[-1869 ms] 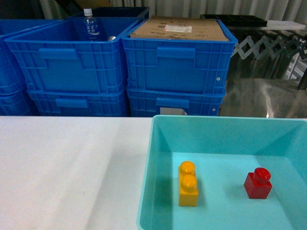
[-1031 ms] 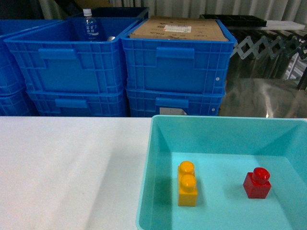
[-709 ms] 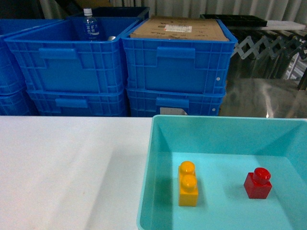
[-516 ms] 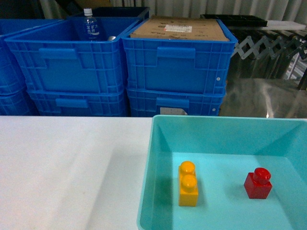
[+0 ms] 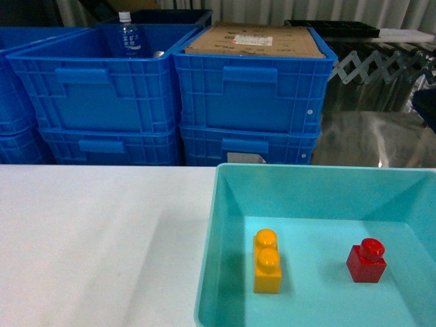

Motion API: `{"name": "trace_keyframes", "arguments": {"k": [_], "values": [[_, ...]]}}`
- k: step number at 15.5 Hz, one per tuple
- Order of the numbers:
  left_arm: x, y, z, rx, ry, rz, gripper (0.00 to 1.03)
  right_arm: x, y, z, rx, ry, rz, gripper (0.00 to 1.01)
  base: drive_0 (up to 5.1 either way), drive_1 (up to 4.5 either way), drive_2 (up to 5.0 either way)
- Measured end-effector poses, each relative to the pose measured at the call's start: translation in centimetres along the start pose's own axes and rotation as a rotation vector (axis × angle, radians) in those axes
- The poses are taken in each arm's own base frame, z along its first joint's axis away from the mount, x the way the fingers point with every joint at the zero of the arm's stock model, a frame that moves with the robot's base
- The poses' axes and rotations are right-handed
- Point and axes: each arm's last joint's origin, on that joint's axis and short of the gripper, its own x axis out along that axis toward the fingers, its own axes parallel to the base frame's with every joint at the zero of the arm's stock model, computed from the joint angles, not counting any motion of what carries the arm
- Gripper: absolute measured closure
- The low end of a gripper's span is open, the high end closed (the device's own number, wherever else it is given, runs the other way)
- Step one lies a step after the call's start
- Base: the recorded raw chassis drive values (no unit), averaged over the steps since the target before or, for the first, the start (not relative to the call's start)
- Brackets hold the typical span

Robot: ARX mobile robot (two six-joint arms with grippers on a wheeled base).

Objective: Pick red block from blue box to shelf

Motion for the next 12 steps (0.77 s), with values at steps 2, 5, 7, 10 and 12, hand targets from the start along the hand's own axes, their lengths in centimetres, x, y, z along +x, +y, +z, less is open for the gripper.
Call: {"name": "trace_keyframes", "arguments": {"k": [2, 5, 7, 10, 12], "values": [[0.0, 0.0, 0.0, 0.000, 0.000, 0.000, 0.05, 5.2, 0.6, -3.2, 0.053, 0.205, 0.034, 0.03, 0.0, 0.00, 0.0], [0.0, 0.0, 0.0, 0.000, 0.000, 0.000, 0.05, 7.2, 0.4, -6.2, 0.146, 0.243, 0.020, 0.03, 0.0, 0.00, 0.0], [0.0, 0.0, 0.0, 0.000, 0.000, 0.000, 0.05, 7.5, -0.4, -8.3, 0.174, 0.280, -0.011, 0.03, 0.0, 0.00, 0.0], [0.0, 0.0, 0.0, 0.000, 0.000, 0.000, 0.05, 7.5, -1.0, -9.5, 0.188, 0.279, -0.022, 0.03, 0.0, 0.00, 0.0], [0.0, 0.0, 0.0, 0.000, 0.000, 0.000, 0.05, 7.7, -0.9, -10.1, 0.188, 0.277, -0.014, 0.03, 0.0, 0.00, 0.0]]}}
